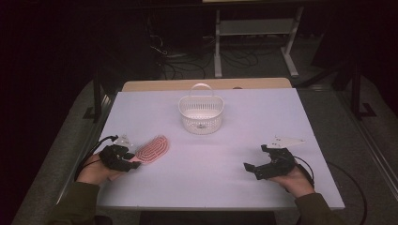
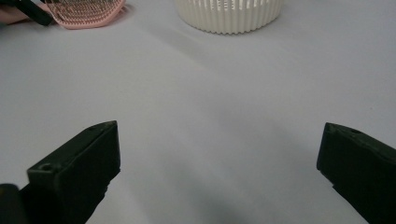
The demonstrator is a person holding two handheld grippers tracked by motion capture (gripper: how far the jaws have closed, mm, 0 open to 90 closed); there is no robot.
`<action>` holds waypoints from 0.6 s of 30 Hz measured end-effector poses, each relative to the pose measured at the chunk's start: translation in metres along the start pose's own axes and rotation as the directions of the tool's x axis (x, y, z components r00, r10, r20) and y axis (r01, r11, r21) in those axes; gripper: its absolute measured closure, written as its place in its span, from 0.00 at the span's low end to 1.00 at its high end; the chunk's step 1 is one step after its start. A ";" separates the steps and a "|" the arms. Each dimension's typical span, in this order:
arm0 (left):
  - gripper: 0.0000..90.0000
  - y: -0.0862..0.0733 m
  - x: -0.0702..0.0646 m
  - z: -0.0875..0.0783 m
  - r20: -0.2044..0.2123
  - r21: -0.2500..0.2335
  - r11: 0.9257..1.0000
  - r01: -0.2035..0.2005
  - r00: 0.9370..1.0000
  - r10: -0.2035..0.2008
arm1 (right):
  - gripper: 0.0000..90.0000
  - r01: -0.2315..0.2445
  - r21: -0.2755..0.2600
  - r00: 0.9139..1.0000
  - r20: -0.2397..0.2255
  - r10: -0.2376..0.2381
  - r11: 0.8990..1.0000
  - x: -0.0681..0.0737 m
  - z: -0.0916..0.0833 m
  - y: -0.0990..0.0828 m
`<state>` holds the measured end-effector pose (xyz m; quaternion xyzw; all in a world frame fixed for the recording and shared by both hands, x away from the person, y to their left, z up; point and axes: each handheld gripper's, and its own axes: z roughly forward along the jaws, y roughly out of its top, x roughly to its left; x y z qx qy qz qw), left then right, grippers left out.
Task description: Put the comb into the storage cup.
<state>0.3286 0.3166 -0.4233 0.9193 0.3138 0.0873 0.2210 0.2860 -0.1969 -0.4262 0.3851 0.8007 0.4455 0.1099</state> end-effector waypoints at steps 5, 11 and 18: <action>0.67 0.002 0.000 0.001 0.008 0.011 1.000 0.004 1.000 -0.004 | 0.00 0.000 0.000 1.000 0.000 0.000 1.000 0.000 0.000 0.000; 0.69 0.002 0.001 0.001 0.011 0.012 1.000 0.012 1.000 -0.013 | 0.00 0.000 0.000 1.000 0.000 0.000 1.000 0.000 0.000 0.000; 0.73 0.002 0.002 0.001 0.007 0.015 1.000 0.019 1.000 -0.019 | 0.00 0.000 -0.001 1.000 -0.001 0.000 1.000 0.000 0.000 0.000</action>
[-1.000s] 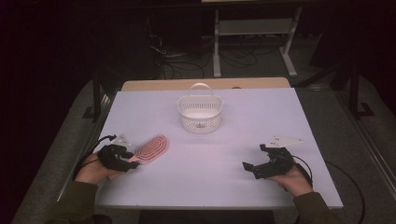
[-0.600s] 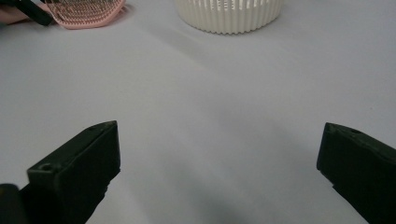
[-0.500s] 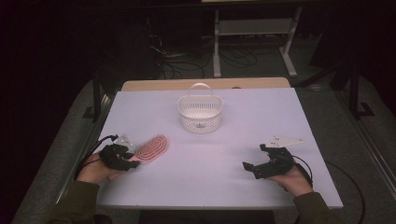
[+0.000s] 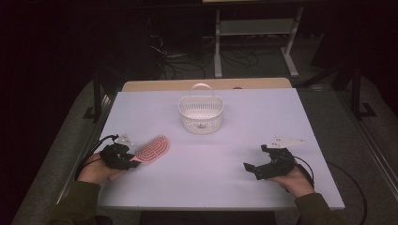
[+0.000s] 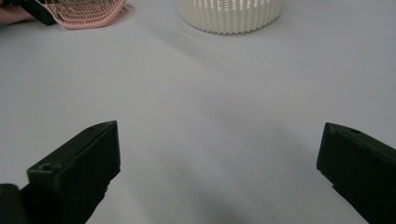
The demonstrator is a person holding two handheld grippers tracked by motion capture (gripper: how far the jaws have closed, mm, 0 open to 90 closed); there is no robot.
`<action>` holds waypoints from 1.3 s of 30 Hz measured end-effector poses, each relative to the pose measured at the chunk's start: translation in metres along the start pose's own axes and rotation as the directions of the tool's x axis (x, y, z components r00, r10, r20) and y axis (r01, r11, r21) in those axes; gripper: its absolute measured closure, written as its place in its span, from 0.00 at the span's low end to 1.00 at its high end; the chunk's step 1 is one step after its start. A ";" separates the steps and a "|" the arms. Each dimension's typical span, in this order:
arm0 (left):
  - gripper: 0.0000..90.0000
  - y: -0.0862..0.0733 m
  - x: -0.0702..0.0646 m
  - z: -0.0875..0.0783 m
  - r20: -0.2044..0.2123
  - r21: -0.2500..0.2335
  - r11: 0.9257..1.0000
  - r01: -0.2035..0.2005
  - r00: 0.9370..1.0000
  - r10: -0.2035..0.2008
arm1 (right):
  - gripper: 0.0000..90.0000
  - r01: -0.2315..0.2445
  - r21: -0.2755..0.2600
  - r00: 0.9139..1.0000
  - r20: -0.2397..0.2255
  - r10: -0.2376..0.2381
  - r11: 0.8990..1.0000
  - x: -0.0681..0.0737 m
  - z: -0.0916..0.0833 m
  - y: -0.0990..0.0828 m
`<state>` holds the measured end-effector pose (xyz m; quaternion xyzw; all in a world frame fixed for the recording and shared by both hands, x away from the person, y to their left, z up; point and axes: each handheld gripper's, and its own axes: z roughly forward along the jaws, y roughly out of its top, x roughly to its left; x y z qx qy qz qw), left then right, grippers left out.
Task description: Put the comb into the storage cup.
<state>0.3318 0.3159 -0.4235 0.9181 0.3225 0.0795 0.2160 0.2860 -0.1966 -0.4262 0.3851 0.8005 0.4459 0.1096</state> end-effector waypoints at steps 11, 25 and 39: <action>0.78 -0.001 0.002 0.000 0.008 -0.006 1.000 0.007 1.000 -0.006 | 0.00 0.000 -0.002 1.000 0.000 0.000 1.000 0.000 0.000 0.000; 0.78 -0.003 0.001 -0.001 0.003 -0.025 1.000 -0.001 1.000 0.001 | 0.00 0.007 -0.003 1.000 -0.005 -0.007 1.000 0.000 0.000 0.000; 0.78 -0.008 0.006 -0.005 0.020 -0.079 0.996 0.041 0.999 -0.040 | 0.00 -0.007 -0.004 1.000 -0.006 0.007 1.000 -0.004 0.001 0.000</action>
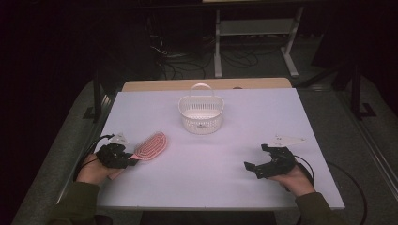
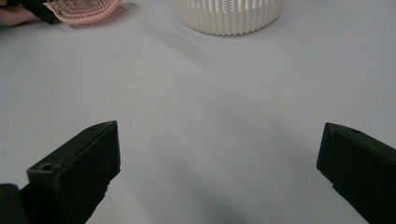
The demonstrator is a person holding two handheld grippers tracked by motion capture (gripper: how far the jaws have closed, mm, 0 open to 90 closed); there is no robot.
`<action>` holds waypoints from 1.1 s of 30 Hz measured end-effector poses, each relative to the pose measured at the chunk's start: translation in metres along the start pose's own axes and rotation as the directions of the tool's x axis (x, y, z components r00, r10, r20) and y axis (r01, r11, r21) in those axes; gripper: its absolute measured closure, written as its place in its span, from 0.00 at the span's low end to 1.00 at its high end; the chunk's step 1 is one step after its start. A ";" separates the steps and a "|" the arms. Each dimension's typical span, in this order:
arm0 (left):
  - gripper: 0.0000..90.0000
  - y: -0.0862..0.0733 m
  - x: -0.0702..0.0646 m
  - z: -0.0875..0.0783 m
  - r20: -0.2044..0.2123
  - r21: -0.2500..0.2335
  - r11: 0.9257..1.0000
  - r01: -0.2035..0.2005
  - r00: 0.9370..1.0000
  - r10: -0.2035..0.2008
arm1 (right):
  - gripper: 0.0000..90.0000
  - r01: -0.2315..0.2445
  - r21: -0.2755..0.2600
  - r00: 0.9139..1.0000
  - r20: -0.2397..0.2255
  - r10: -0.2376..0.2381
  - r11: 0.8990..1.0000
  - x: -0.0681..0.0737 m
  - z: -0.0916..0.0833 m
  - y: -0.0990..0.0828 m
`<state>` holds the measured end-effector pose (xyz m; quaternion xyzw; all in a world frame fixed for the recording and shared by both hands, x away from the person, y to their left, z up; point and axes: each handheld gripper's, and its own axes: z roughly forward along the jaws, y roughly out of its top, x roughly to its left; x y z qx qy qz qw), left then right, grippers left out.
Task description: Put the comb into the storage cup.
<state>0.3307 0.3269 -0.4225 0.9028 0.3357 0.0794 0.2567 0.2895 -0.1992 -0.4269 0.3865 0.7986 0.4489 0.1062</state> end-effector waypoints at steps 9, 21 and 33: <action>0.78 0.006 -0.007 -0.004 0.018 -0.037 0.999 -0.025 0.999 0.026 | 0.00 0.006 0.003 1.000 -0.005 -0.006 1.000 0.002 0.000 0.000; 0.78 0.023 -0.024 -0.001 0.034 -0.107 0.991 -0.078 0.996 0.082 | 0.00 0.017 -0.001 1.000 -0.020 -0.017 1.000 0.003 -0.001 -0.001; 0.78 0.030 -0.033 -0.002 0.090 -0.176 0.981 -0.080 0.991 0.097 | 0.00 0.015 -0.004 0.999 -0.030 -0.015 1.000 0.002 0.002 0.001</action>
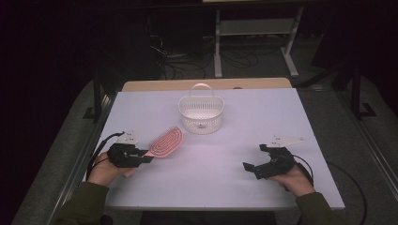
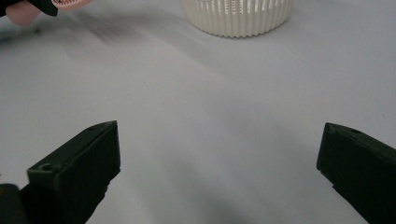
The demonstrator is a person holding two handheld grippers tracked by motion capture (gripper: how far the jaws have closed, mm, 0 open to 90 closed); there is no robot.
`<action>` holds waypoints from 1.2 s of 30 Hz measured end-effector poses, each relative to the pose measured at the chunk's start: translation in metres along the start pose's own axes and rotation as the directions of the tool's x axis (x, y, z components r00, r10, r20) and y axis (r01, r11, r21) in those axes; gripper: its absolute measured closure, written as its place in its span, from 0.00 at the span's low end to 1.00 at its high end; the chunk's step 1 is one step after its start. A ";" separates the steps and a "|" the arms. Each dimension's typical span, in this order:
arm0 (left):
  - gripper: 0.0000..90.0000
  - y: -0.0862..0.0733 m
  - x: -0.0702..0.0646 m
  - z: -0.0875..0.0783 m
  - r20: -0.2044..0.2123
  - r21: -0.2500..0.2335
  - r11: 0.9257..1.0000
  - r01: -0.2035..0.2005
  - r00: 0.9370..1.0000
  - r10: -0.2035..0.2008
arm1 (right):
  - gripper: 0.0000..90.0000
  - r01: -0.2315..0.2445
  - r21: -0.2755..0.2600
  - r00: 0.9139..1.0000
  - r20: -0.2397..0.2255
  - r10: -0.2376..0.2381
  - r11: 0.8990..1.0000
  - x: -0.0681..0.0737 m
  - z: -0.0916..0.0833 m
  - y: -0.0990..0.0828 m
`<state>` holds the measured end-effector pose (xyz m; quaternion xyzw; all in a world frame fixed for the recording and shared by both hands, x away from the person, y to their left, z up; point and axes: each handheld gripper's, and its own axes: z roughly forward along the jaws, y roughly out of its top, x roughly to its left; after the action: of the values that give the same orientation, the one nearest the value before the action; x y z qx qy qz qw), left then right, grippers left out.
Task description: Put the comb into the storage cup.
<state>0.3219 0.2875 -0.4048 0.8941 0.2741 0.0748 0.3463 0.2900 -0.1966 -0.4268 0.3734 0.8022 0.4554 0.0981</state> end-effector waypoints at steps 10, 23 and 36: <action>0.78 0.007 -0.009 0.003 0.022 -0.024 0.999 -0.022 1.000 0.023 | 0.00 0.000 -0.006 1.000 -0.003 0.000 1.000 0.000 -0.001 0.001; 0.78 0.019 -0.022 0.011 0.027 -0.058 0.998 -0.031 0.999 0.033 | 0.00 0.001 -0.020 1.000 -0.009 -0.002 1.000 0.004 -0.003 0.002; 0.78 0.033 -0.033 0.025 0.048 -0.091 0.995 -0.051 0.997 0.056 | 0.00 0.004 -0.037 1.000 -0.004 -0.004 0.999 0.003 -0.005 0.006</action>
<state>0.3168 0.2351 -0.3998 0.8863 0.2377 0.0738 0.3905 0.2883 -0.1959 -0.4191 0.3690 0.7946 0.4707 0.1043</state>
